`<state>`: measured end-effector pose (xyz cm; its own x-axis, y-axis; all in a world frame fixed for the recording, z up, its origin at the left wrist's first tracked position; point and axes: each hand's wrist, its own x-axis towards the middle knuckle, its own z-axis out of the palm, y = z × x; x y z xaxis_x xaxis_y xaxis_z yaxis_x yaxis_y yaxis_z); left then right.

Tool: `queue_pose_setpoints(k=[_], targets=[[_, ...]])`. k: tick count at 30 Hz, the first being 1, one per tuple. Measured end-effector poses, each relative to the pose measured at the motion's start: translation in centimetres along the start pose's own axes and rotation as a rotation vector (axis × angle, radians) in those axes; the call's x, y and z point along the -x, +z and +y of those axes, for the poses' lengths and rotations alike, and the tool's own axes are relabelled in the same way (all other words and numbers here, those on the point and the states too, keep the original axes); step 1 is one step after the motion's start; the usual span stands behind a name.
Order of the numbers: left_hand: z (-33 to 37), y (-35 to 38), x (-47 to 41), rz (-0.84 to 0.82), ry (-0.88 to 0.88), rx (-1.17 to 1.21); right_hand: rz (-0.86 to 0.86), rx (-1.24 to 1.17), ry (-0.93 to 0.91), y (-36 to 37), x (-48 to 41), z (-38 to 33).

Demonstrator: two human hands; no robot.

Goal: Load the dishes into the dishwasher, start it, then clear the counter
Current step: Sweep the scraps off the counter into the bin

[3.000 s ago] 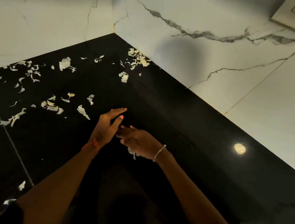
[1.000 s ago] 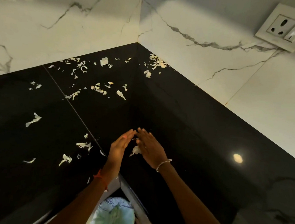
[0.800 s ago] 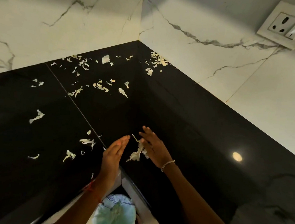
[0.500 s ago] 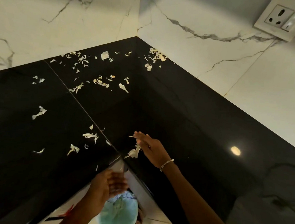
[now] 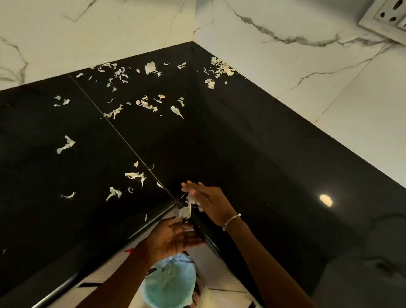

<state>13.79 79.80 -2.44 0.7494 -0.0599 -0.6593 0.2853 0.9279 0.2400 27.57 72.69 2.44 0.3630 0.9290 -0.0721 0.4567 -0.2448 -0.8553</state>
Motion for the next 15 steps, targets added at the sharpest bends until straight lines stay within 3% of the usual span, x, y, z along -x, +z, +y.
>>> queue_pose_setpoints(k=[3,8,11,13,15], targets=[[0.3,-0.3,-0.5,-0.002,0.004,0.039,0.099,-0.031,0.065,-0.7,0.4,0.1],[0.4,-1.1,-1.7,0.050,0.019,0.056,-0.097,0.334,0.058,0.1,0.8,-0.1],[0.4,-0.9,-1.8,0.033,0.030,0.088,-0.130,0.156,0.055,0.6,1.8,-0.2],[0.4,-0.6,-1.7,0.022,0.046,0.081,-0.020,-0.026,0.098,0.2,2.0,-0.3],[0.3,-0.6,-1.8,0.018,0.052,0.078,0.071,-0.052,0.177,-0.4,1.8,-0.3]])
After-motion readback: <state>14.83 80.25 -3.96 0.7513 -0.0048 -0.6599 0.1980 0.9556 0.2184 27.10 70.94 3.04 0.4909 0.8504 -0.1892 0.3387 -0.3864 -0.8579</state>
